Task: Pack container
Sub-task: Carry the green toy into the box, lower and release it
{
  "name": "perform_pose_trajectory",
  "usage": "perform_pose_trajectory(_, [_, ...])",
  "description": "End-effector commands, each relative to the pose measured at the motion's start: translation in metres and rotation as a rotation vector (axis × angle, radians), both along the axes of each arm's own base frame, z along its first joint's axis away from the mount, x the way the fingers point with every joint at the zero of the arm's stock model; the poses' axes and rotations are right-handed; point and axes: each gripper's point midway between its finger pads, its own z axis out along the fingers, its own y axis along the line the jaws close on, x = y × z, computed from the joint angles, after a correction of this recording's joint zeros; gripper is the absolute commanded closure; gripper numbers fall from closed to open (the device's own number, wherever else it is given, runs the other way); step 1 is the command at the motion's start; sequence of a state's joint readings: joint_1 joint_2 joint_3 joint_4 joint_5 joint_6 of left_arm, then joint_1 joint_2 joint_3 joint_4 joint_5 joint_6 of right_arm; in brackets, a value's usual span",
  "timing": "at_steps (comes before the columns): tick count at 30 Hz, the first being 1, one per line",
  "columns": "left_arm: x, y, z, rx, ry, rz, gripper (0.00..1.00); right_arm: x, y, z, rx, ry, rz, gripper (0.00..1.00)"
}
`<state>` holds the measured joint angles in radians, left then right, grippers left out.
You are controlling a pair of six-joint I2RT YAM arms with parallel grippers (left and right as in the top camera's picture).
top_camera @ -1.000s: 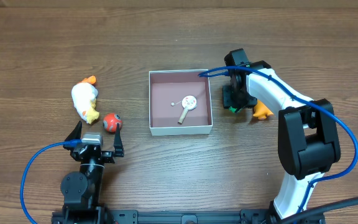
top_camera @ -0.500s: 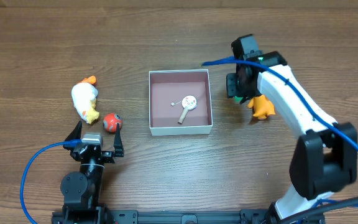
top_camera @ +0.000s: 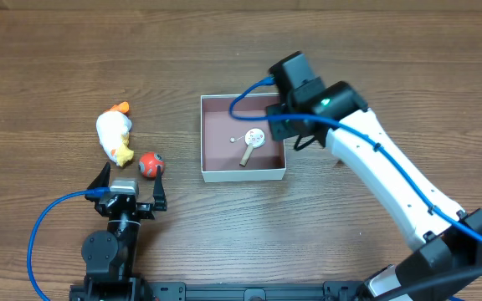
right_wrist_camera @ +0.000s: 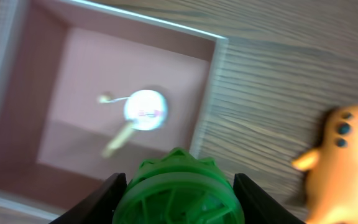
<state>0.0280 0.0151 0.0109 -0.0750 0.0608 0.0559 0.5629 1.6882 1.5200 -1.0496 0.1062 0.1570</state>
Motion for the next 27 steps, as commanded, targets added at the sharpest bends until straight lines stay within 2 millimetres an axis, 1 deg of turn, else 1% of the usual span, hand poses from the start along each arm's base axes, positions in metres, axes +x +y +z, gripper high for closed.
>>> perform_pose_trajectory(1, [0.000,0.000,0.000,0.011,-0.008,-0.005,0.00,-0.005,0.022,0.023,0.044,-0.060,0.036,0.54])
perform_pose_trajectory(4, [0.000,0.000,0.000,0.011,-0.008,-0.005,0.00,-0.010,0.035,0.024,0.051,-0.067,0.068,0.54])
perform_pose_trajectory(7, [0.000,0.000,0.000,0.011,-0.008,-0.005,0.00,-0.014,0.038,0.021,0.051,-0.061,0.077,0.54])
perform_pose_trajectory(10, [0.000,0.000,0.000,0.011,-0.008,-0.005,0.00,-0.017,0.039,0.013,0.043,-0.050,0.083,0.54])
perform_pose_trajectory(14, [0.000,0.000,0.000,0.011,-0.008,-0.005,0.00,-0.022,0.042,-0.006,0.049,-0.013,0.097,0.53])
perform_pose_trajectory(21, [0.000,0.000,0.000,0.011,-0.008,-0.005,0.00,-0.024,0.040,-0.048,-0.002,0.060,0.096,0.53])
perform_pose_trajectory(27, [0.000,0.000,0.000,0.011,-0.008,-0.005,0.00,-0.026,0.045,-0.075,-0.015,0.127,0.105,0.54])
